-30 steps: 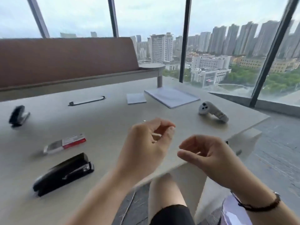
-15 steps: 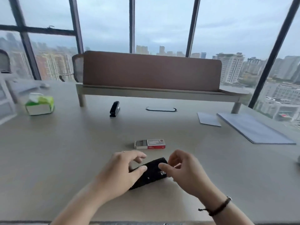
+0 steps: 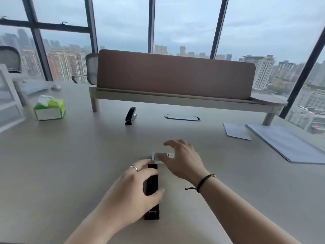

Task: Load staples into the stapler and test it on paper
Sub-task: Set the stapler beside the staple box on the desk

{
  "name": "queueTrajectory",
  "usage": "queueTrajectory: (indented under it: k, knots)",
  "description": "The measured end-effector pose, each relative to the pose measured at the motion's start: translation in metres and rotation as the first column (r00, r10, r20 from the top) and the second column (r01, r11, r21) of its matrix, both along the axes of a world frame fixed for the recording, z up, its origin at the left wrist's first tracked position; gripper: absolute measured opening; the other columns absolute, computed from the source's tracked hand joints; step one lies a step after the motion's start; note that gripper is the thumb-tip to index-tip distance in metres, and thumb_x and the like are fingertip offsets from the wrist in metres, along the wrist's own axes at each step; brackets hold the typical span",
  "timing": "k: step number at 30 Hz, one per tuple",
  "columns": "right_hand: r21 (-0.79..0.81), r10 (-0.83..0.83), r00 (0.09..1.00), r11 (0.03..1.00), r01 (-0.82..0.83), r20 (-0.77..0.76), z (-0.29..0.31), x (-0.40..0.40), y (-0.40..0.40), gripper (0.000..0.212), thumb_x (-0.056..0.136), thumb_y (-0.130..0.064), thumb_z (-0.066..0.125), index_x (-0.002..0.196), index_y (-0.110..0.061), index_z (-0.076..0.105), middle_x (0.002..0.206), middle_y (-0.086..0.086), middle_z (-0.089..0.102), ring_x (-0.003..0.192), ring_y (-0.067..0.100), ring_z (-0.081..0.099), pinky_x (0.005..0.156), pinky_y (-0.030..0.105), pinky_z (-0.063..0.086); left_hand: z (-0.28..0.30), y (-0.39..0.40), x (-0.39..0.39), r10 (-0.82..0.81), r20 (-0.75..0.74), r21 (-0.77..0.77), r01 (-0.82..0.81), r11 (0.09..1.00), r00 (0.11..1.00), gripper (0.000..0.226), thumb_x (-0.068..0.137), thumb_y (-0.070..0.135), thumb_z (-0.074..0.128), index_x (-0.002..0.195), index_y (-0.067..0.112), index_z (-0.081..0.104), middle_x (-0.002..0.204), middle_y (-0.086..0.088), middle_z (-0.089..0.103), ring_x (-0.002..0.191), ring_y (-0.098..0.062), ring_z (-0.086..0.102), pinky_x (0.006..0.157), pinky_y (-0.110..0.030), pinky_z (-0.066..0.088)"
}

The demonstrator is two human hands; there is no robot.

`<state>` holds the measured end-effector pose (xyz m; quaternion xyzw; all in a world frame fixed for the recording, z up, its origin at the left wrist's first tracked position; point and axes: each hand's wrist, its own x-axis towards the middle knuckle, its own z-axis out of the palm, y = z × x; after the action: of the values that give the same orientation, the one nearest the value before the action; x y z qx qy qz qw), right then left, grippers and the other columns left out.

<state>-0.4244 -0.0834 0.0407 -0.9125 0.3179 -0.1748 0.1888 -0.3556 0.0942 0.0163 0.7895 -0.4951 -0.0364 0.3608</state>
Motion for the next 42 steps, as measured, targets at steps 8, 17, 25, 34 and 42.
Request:
queueTrajectory:
  k: [8,17,25,34,42]
  knots:
    - [-0.039,0.137,0.919,0.986,-0.162,-0.369,-0.031,0.017,-0.009,0.054,0.088,-0.075,0.031,0.141,-0.064,0.022,0.167,-0.006,0.009,0.154,0.030,-0.005,0.109,0.077,-0.003,-0.002,-0.002,0.037,0.156,0.039,0.018,-0.157,0.987,0.987,0.047,0.081,0.046,0.068,0.127,0.037,0.062,0.151,0.014,0.043,0.130,-0.007,0.051,0.098,-0.015,0.036]
    - [-0.133,0.134,0.954,0.976,-0.175,-0.270,-0.037,0.012,-0.022,0.043,0.098,-0.059,0.031,0.140,-0.056,0.037,0.160,-0.012,0.033,0.148,0.024,0.027,0.112,0.049,0.032,0.001,-0.023,0.050,0.140,0.053,0.073,-0.143,0.987,0.989,0.052,0.085,0.044,0.066,0.134,0.031,0.058,0.157,0.008,0.036,0.130,-0.016,0.053,0.106,-0.025,0.038]
    - [-0.271,0.196,0.953,0.928,-0.256,-0.229,-0.032,0.007,-0.040,0.030,0.100,-0.048,0.038,0.128,-0.045,0.050,0.138,-0.013,0.055,0.121,0.018,0.058,0.080,0.034,0.049,-0.003,-0.060,0.076,0.101,0.097,0.066,-0.108,0.992,0.990,0.056,0.092,0.046,0.059,0.141,0.021,0.052,0.157,-0.002,0.037,0.142,-0.018,0.040,0.114,-0.029,0.033]
    - [-0.201,0.180,0.971,0.957,-0.210,-0.160,-0.034,0.045,-0.074,0.024,0.097,-0.048,0.043,0.113,-0.032,0.050,0.118,-0.003,0.063,0.100,0.027,0.063,0.069,0.033,0.042,-0.001,-0.122,0.119,0.142,0.210,0.038,-0.154,0.987,0.967,0.041,0.096,0.037,0.055,0.127,0.012,0.064,0.145,-0.009,0.054,0.128,-0.026,0.056,0.100,-0.034,0.048]
    - [-0.067,0.062,0.997,0.996,-0.065,-0.040,-0.044,0.132,-0.141,0.030,0.096,-0.044,0.050,0.121,-0.027,0.053,0.118,0.006,0.063,0.106,0.032,0.061,0.077,0.035,0.045,-0.006,-0.193,0.198,0.232,0.385,0.005,-0.253,0.967,0.893,0.029,0.097,0.032,0.051,0.113,0.019,0.071,0.137,0.002,0.063,0.121,-0.025,0.059,0.091,-0.036,0.050]
